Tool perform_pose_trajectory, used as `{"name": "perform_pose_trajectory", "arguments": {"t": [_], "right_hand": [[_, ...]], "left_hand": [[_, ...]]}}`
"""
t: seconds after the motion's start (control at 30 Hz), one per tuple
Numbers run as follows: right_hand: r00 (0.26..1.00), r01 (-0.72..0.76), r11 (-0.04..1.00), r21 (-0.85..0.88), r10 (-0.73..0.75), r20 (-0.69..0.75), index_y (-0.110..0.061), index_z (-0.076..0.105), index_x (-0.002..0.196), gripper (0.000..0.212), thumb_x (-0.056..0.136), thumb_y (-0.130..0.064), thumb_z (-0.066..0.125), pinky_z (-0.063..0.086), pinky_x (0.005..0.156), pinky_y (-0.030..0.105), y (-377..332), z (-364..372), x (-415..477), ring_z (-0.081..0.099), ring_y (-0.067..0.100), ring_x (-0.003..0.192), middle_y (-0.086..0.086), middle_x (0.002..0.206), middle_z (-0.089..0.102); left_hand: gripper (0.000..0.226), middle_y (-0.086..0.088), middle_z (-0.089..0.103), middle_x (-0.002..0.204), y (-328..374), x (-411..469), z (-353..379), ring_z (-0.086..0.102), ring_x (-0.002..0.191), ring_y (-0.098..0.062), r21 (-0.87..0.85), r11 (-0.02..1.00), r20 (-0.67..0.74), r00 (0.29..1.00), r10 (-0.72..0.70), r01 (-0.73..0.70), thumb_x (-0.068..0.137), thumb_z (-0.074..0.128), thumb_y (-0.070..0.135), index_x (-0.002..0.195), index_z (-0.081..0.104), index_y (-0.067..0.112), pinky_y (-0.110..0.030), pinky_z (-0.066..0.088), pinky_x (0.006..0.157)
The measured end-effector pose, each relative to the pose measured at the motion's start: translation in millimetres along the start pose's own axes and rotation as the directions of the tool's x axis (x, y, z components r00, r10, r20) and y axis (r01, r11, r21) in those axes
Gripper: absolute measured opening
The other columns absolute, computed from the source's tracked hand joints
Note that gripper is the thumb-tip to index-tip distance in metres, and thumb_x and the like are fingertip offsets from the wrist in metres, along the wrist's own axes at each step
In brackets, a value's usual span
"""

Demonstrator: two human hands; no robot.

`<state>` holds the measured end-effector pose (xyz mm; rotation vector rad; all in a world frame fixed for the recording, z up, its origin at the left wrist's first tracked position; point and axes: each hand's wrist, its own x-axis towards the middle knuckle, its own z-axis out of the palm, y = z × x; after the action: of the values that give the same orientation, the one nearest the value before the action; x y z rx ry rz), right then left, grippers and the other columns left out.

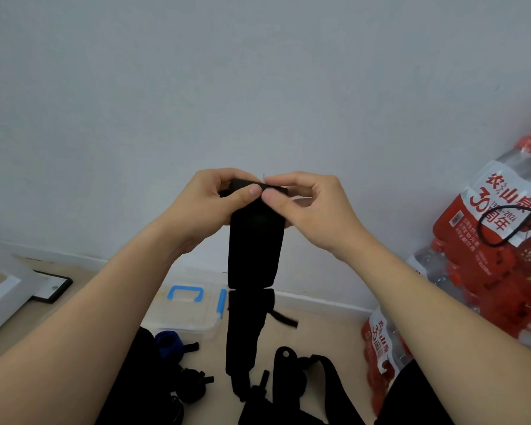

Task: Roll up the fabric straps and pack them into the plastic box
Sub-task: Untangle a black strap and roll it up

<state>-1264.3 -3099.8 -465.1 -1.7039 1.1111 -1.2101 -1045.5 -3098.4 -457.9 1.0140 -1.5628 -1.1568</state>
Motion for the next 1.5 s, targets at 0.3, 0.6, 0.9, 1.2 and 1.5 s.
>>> {"name": "perform_pose_trajectory", "arguments": {"t": [0.3,0.6,0.9,1.2,1.5], "right_hand": [[0.997,0.03,0.998,-0.051,-0.033,-0.064,-0.026,0.083,0.115,0.03,0.088,-0.017,0.091,0.068,0.083,0.046,-4,-5,1,0.083,0.022,0.082,0.002,0.092,0.084],[0.997,-0.06,0.996,0.07,0.057,0.052,-0.014,0.078,0.117,0.02,0.106,-0.029,0.072,0.066,0.07,0.036,-8,-7,-3,0.082,0.026,0.085,0.013,0.096,0.082],[1.0,0.004,1.0,0.001,-0.004,0.012,-0.02,0.076,0.128,0.032,0.097,-0.009,0.079,0.068,0.084,0.046,-4,2,-5,0.083,0.025,0.087,0.009,0.098,0.083],[0.997,0.03,0.999,0.036,-0.032,0.074,-0.013,0.078,0.122,0.026,0.114,-0.025,0.057,0.066,0.064,0.038,-17,-8,-2,0.082,0.03,0.076,0.009,0.089,0.083],[0.991,0.009,0.992,-0.123,0.008,0.135,-0.027,0.044,0.143,0.045,0.106,-0.022,0.069,0.065,0.081,0.034,-15,-11,-10,0.082,0.021,0.082,0.0,0.099,0.081]], "left_hand": [[0.047,-0.008,0.078,0.128,1,-3,-1,0.077,0.117,-0.027,-0.007,0.993,0.198,0.973,-0.115,0.119,0.109,0.052,0.057,0.133,0.074,0.022,-0.038,0.065,0.095],[0.027,-0.01,0.075,0.126,1,-5,12,0.072,0.122,-0.026,0.116,0.993,-0.024,0.999,-0.033,0.036,0.116,0.049,0.029,0.132,0.064,0.013,-0.048,0.057,0.108],[0.04,0.0,0.073,0.123,3,-6,12,0.072,0.117,-0.02,0.126,0.984,0.001,0.992,-0.126,0.125,0.111,0.047,0.058,0.131,0.063,0.027,-0.041,0.058,0.097],[0.024,-0.019,0.069,0.125,10,-7,12,0.069,0.115,-0.032,-0.108,0.994,-0.013,1.0,0.003,-0.004,0.111,0.058,0.01,0.134,0.063,0.014,-0.058,0.052,0.11],[0.018,-0.014,0.071,0.113,8,-8,11,0.076,0.098,-0.032,0.011,1.0,-0.098,0.995,-0.009,0.01,0.108,0.067,0.026,0.125,0.067,0.02,-0.045,0.067,0.074]]}}
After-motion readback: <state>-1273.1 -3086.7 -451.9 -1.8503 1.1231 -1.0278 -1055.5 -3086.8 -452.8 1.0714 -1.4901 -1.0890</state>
